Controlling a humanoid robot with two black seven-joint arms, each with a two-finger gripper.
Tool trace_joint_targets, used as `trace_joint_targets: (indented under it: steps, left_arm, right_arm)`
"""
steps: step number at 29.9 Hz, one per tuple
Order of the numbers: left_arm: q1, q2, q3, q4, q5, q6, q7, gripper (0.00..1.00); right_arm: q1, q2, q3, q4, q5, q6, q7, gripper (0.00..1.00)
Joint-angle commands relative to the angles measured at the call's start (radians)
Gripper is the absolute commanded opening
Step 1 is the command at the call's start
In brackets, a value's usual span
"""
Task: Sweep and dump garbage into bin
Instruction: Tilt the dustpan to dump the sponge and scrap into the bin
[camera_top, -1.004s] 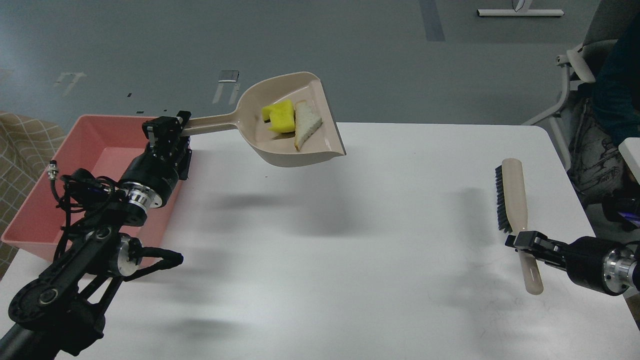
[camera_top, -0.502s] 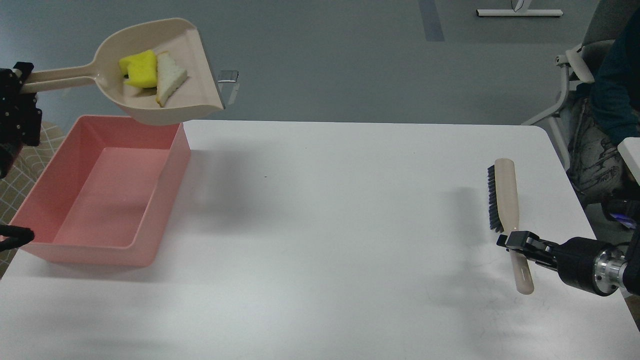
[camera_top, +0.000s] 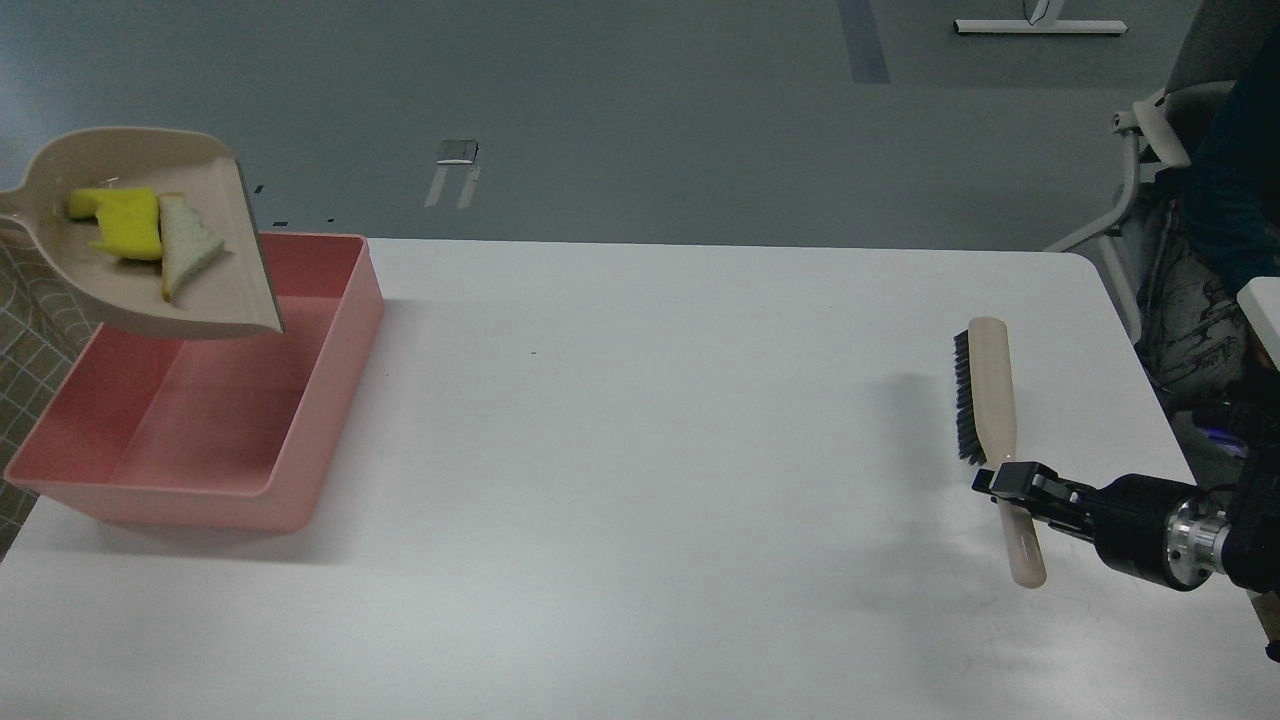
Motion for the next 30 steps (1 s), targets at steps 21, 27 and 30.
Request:
trace_joint_targets:
  steps: [21, 27, 30]
  left_arm:
    - [-0.179, 0.255, -0.001, -0.014, 0.260, 0.098, -0.059, 0.00]
    - [-0.311, 0.206, 0.004, -0.189, 0.101, -0.057, 0.112, 0.00]
    - [-0.340, 0.082, 0.027, -0.287, 0.098, -0.083, 0.155, 0.00]
  right_arm:
    - [0.000, 0.003, 0.001, 0.006, 0.000, -0.013, 0.001, 0.00]
    - [0.000, 0.003, 0.008, 0.003, 0.000, -0.007, 0.001, 0.00]
    - [0.000, 0.003, 0.009, 0.003, 0.000, -0.007, 0.001, 0.00]
